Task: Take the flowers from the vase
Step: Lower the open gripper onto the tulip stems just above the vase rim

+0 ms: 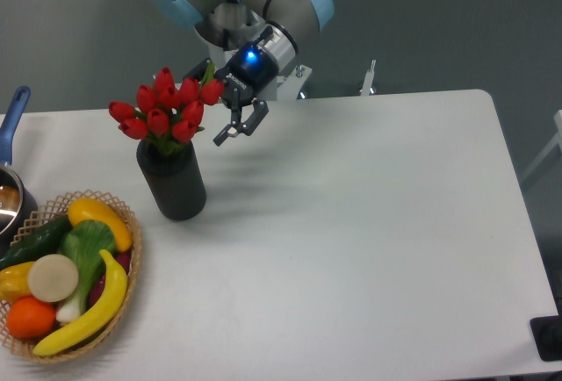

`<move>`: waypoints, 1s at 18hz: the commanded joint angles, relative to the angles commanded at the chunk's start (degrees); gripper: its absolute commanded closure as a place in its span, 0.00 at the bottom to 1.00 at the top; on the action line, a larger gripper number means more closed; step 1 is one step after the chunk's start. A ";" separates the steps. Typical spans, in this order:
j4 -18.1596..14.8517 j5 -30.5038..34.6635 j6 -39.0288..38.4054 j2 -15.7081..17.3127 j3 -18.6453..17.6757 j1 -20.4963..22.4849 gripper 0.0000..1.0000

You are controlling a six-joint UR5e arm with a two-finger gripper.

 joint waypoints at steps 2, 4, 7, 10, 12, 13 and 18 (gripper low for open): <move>0.00 -0.53 0.00 -0.44 0.52 -0.18 0.00; 0.00 -0.88 0.00 -1.49 1.66 -1.14 0.00; 0.00 -0.88 0.00 -2.64 2.64 -2.64 0.00; 0.09 -0.88 0.09 -2.99 2.64 -3.34 0.00; 0.26 -0.88 0.09 -3.69 2.90 -3.87 0.00; 0.26 -0.88 0.09 -3.95 3.16 -4.39 0.00; 0.26 -0.88 0.18 -4.57 3.52 -4.84 0.41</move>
